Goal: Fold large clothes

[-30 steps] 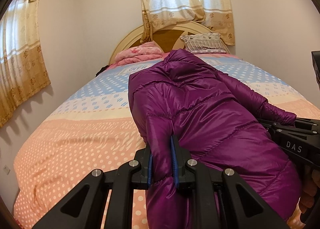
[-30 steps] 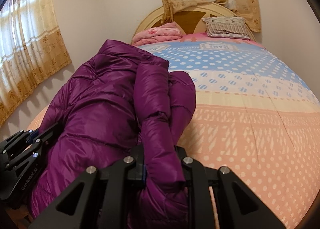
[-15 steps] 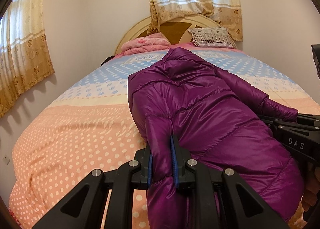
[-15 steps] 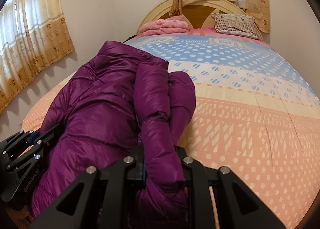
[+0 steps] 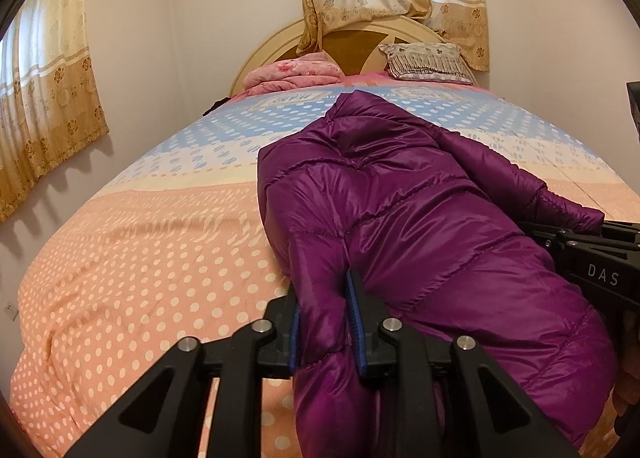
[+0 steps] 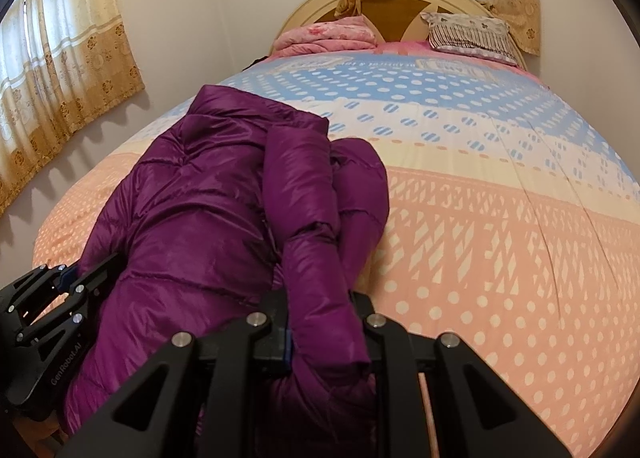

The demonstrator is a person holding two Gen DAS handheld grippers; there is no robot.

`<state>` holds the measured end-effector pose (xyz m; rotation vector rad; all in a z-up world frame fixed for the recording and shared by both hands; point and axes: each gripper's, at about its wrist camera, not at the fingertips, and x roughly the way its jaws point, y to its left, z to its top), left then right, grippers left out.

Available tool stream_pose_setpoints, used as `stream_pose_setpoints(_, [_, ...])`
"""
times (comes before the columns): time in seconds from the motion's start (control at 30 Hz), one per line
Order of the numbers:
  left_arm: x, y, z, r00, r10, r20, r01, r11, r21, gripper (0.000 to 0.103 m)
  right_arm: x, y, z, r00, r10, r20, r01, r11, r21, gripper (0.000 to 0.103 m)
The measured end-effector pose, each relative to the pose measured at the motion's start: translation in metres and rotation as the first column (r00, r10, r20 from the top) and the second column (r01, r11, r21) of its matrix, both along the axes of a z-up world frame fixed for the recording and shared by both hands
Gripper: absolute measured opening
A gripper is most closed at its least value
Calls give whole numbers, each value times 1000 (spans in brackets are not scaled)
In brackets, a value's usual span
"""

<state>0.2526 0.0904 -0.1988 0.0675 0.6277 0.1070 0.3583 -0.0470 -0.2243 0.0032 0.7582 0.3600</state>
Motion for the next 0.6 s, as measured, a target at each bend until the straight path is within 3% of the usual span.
stream_pose_setpoints(0.33, [3, 0, -5, 1000, 16, -11, -16, 1000, 24, 39, 1, 0, -7, 1000, -16, -18, 17, 1000, 2, 23])
stream_pose_setpoints(0.47, [5, 3, -4, 997, 82, -1, -81, 996, 40, 68, 2, -1, -11, 999, -25, -28, 25, 1000, 6, 26])
stream_pose_setpoints(0.6, [6, 9, -5, 996, 86, -6, -86, 996, 8, 72, 2, -3, -14, 999, -30, -33, 31, 999, 11, 29])
